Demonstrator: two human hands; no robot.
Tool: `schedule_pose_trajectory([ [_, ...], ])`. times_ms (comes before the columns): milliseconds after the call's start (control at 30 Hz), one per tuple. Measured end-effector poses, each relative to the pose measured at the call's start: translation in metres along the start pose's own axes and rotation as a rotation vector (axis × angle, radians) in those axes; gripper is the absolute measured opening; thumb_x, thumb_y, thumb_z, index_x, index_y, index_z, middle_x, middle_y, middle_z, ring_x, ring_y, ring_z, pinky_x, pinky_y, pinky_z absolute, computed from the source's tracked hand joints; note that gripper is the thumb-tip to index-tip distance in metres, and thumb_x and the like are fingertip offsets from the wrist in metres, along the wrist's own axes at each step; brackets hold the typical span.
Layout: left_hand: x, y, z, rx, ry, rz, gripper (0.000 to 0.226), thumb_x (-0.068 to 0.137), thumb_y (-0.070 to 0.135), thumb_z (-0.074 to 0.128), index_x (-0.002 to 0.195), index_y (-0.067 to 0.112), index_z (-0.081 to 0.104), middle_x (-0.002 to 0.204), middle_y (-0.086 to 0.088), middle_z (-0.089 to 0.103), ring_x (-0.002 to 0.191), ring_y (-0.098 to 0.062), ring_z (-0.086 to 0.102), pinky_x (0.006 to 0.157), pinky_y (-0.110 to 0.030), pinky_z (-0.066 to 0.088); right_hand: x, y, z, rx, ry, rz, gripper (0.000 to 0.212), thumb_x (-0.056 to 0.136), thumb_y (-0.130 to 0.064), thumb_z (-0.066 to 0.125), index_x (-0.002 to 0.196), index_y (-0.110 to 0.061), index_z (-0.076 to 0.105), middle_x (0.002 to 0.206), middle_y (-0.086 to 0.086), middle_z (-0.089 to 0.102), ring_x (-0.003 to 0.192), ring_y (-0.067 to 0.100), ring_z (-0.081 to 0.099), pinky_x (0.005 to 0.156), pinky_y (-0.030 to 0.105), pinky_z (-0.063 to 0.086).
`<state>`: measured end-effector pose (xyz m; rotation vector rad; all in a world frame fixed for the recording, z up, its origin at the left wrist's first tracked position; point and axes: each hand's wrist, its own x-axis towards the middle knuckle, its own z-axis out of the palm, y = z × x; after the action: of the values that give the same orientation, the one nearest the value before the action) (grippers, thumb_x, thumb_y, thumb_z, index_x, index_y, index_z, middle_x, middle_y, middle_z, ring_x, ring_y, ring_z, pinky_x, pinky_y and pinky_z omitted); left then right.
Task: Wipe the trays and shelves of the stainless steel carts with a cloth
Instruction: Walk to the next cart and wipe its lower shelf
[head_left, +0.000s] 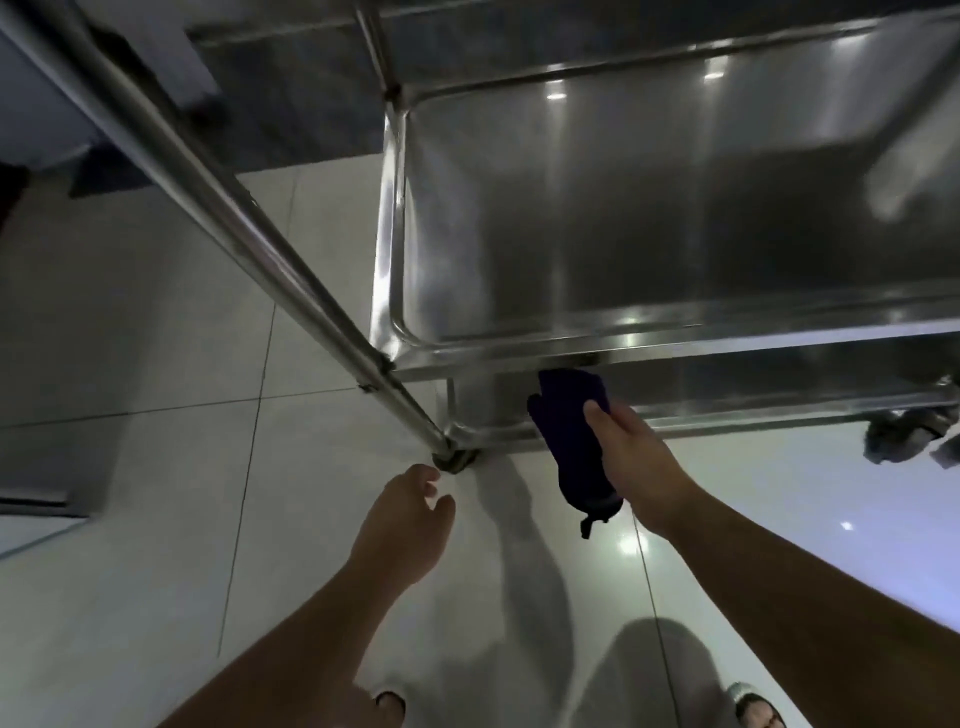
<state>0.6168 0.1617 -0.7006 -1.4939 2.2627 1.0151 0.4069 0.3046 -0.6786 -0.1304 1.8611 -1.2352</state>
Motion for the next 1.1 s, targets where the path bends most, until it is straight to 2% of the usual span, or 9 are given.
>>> schedule_pose_trajectory([
  [133, 0.044, -0.017, 0.022, 0.046, 0.047, 0.037, 0.034, 0.097, 0.034, 0.056, 0.130, 0.029, 0.057, 0.122, 0.006, 0.060, 0.108, -0.013, 0.061, 0.096, -0.033, 0.051, 0.055, 0.022, 0.017, -0.062, -0.009, -0.100, 0.020, 0.107, -0.048, 0.048, 0.104, -0.037, 0.064, 0.101, 0.000, 0.075, 0.096, 0.027, 0.073, 0.093, 0.048, 0.059],
  [267, 0.078, -0.027, 0.033, 0.112, 0.060, 0.094, 0.033, 0.099, 0.035, 0.054, 0.130, 0.027, 0.059, 0.123, 0.003, 0.061, 0.106, -0.014, 0.059, 0.086, -0.025, 0.041, 0.099, 0.037, 0.031, -0.141, -0.033, -0.211, 0.025, 0.107, -0.047, 0.046, 0.124, -0.036, 0.060, 0.105, -0.005, 0.072, 0.097, 0.021, 0.070, 0.094, 0.044, 0.058],
  [433, 0.105, -0.045, 0.024, 0.184, 0.095, 0.053, 0.057, 0.097, 0.054, 0.058, 0.142, 0.019, 0.054, 0.137, 0.001, 0.060, 0.123, -0.018, 0.058, 0.095, -0.028, 0.044, 0.132, 0.047, 0.046, -0.274, -0.009, -0.353, 0.037, 0.108, -0.050, 0.038, 0.137, -0.032, 0.051, 0.113, 0.004, 0.068, 0.093, 0.023, 0.067, 0.094, 0.044, 0.054],
  [500, 0.111, -0.045, 0.018, 0.090, 0.147, 0.062, 0.058, 0.091, 0.059, 0.065, 0.136, 0.024, 0.056, 0.127, 0.009, 0.063, 0.114, -0.013, 0.061, 0.088, -0.027, 0.047, 0.143, 0.047, 0.054, -0.331, 0.022, -0.421, 0.038, 0.109, -0.046, 0.037, 0.141, -0.028, 0.049, 0.112, 0.002, 0.062, 0.092, 0.023, 0.060, 0.088, 0.035, 0.046],
  [600, 0.110, -0.039, 0.019, -0.126, 0.241, 0.159, 0.028, 0.091, 0.045, 0.071, 0.115, 0.036, 0.059, 0.106, 0.024, 0.062, 0.098, 0.005, 0.060, 0.080, -0.016, 0.047, 0.154, 0.054, 0.076, -0.407, 0.051, -0.530, 0.036, 0.110, -0.042, 0.038, 0.142, -0.031, 0.049, 0.113, -0.006, 0.060, 0.098, 0.018, 0.055, 0.086, 0.029, 0.038],
  [700, 0.110, -0.035, 0.025, -0.301, 0.271, 0.195, 0.026, 0.095, 0.034, 0.069, 0.119, 0.034, 0.059, 0.104, 0.023, 0.066, 0.089, 0.013, 0.059, 0.067, -0.007, 0.043, 0.166, 0.071, 0.104, -0.545, 0.006, -0.654, 0.037, 0.107, -0.043, 0.035, 0.138, -0.033, 0.054, 0.122, -0.007, 0.068, 0.103, 0.016, 0.064, 0.093, 0.034, 0.048],
  [800, 0.114, -0.038, 0.027, -0.412, 0.323, 0.256, 0.033, 0.095, 0.028, 0.071, 0.125, 0.032, 0.061, 0.110, 0.019, 0.070, 0.094, 0.012, 0.064, 0.067, -0.002, 0.046, 0.171, 0.093, 0.127, -0.843, -0.096, -0.860, 0.040, 0.103, -0.042, 0.031, 0.128, -0.035, 0.061, 0.108, -0.006, 0.071, 0.101, 0.017, 0.066, 0.093, 0.038, 0.049],
  [933, 0.119, -0.043, 0.029, -0.464, 0.337, 0.312, 0.032, 0.095, 0.019, 0.072, 0.124, 0.028, 0.064, 0.111, 0.017, 0.072, 0.100, 0.014, 0.062, 0.073, 0.004, 0.043, 0.170, 0.124, 0.136, -1.215, -0.268, -0.859, 0.049, 0.108, -0.041, 0.031, 0.156, -0.032, 0.038, 0.159, -0.013, 0.043, 0.150, 0.011, 0.031, 0.126, 0.039, 0.019],
  [1100, 0.123, -0.045, 0.031, -0.465, 0.364, 0.320, 0.029, 0.094, 0.022, 0.072, 0.121, 0.029, 0.064, 0.106, 0.017, 0.072, 0.096, 0.010, 0.064, 0.073, -0.001, 0.048, 0.192, 0.111, 0.148, -1.291, -0.316, -0.818, 0.053, 0.110, -0.041, 0.020, 0.163, -0.037, 0.019, 0.170, -0.021, 0.013, 0.158, 0.008, 0.005, 0.129, 0.041, 0.002],
])
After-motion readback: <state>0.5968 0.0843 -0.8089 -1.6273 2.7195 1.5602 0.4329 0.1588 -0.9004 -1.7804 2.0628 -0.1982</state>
